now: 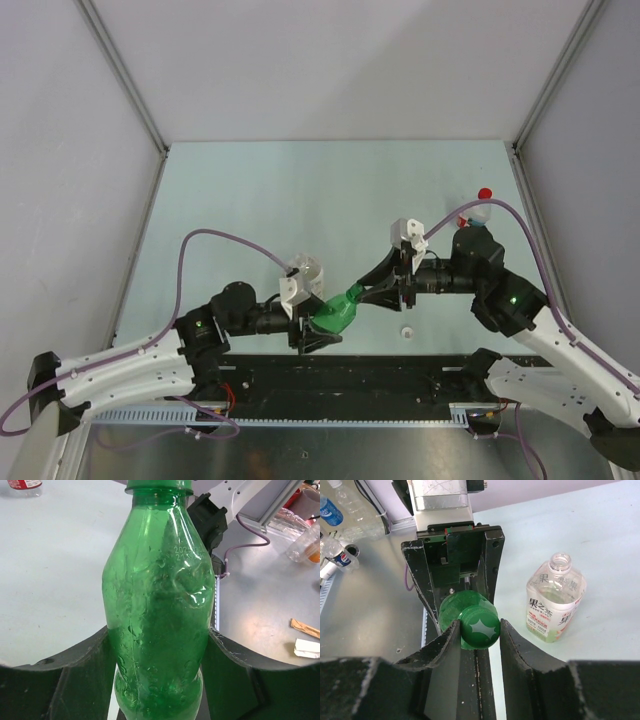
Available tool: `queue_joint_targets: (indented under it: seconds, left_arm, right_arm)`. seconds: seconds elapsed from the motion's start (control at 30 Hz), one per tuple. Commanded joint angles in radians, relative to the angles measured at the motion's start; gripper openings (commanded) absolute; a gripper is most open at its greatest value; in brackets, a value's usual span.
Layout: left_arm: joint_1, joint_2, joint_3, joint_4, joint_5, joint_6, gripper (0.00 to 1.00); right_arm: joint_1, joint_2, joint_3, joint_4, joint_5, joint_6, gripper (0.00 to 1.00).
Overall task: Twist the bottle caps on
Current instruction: Screw the bottle cap onto the plastic bottle.
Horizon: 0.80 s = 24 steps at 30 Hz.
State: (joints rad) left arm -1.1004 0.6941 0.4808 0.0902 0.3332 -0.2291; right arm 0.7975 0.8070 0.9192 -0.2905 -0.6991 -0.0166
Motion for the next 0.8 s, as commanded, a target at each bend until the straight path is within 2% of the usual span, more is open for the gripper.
queue_joint_targets:
  seconds: [0.0, 0.27, 0.37, 0.53, 0.77]
  left_arm:
    - [0.008, -0.004, 0.098, 0.210, -0.108, -0.001, 0.00]
    - [0.007, 0.081, 0.129, 0.210, -0.192, 0.105, 0.00]
    - [0.008, 0.144, 0.154, 0.210, -0.228, 0.129, 0.00]
    - [0.008, 0.222, 0.180, 0.212, -0.197, 0.157, 0.00]
    - [0.008, 0.244, 0.170, 0.223, -0.177, 0.167, 0.00]
  right_arm:
    - [0.022, 0.025, -0.012, -0.049, -0.003, 0.063, 0.03]
    - [0.024, 0.027, -0.011, -0.065, 0.115, 0.172, 0.01]
    - [0.024, 0.024, -0.011, -0.076, 0.163, 0.187, 0.04]
    - [0.025, 0.003, -0.012, -0.051, 0.265, 0.207, 0.12]
    - [0.023, -0.048, -0.011, -0.021, 0.366, 0.181, 0.26]
